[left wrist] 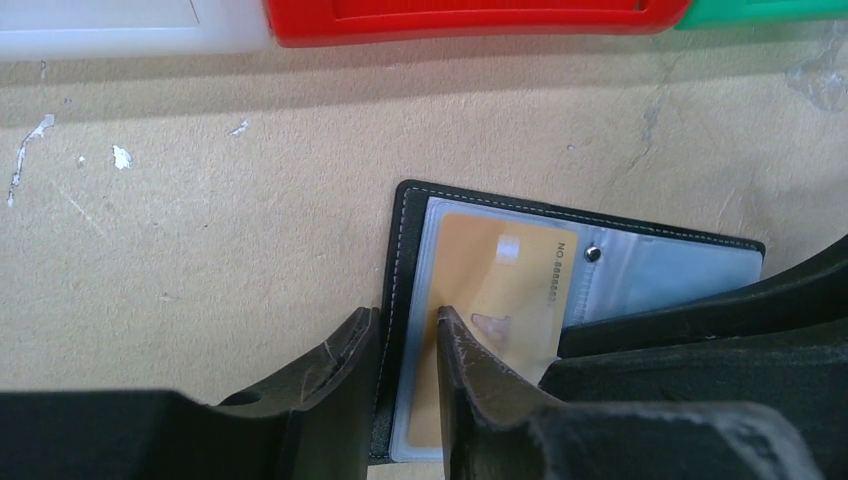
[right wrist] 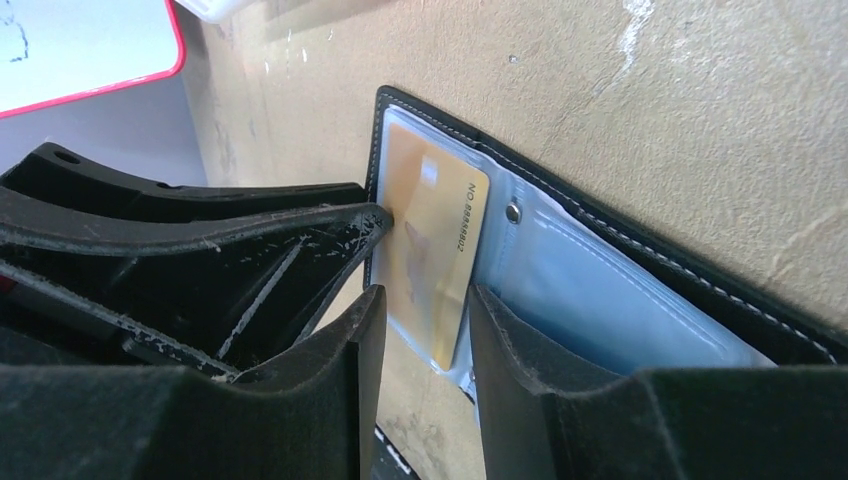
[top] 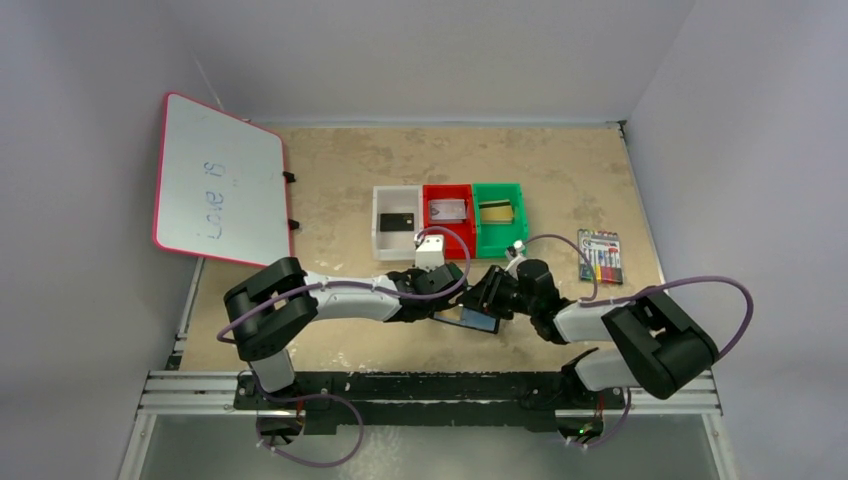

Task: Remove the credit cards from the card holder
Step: Remove the credit card from the card holder.

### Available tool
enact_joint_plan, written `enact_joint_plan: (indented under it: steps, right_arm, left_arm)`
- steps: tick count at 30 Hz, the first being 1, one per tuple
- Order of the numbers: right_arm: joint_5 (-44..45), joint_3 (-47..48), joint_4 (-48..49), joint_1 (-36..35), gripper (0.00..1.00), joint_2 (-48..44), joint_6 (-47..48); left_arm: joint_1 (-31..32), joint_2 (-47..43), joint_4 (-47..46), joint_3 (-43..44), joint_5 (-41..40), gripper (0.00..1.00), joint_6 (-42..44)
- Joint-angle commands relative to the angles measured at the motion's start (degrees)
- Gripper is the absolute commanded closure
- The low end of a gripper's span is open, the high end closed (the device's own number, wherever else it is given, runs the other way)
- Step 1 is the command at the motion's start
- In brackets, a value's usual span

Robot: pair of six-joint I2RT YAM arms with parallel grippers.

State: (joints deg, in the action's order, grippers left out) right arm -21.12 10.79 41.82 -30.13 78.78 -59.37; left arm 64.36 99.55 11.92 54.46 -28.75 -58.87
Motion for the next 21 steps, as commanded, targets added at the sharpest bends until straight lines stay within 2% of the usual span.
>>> enact_joint_plan:
  steps: [1, 6, 13, 21]
  right_arm:
    - [0.1, -0.5, -0.9, 0.0, 0.60, -0.8, 0.2]
    - [0.5, -1.2, -2.0, -0.1, 0.59, -0.9, -2.2]
    - [2.2, -5.4, 6.2, 0.0, 0.62, -1.0, -9.3]
    - [2.6, -5.0, 7.9, -0.1, 0.75, -3.8, -11.4]
  left_arm:
    - [0.4, 1.6, -1.1, 0.8, 3.8, 0.77, 0.1]
    - [1.0, 1.7, -2.3, 0.4, 4.2, 0.83, -1.2]
    - [2.7, 2.3, -3.9, -0.6, 4.1, 0.89, -3.8]
    - [3.6, 2.0, -4.7, -2.2, 2.7, 0.93, -6.8]
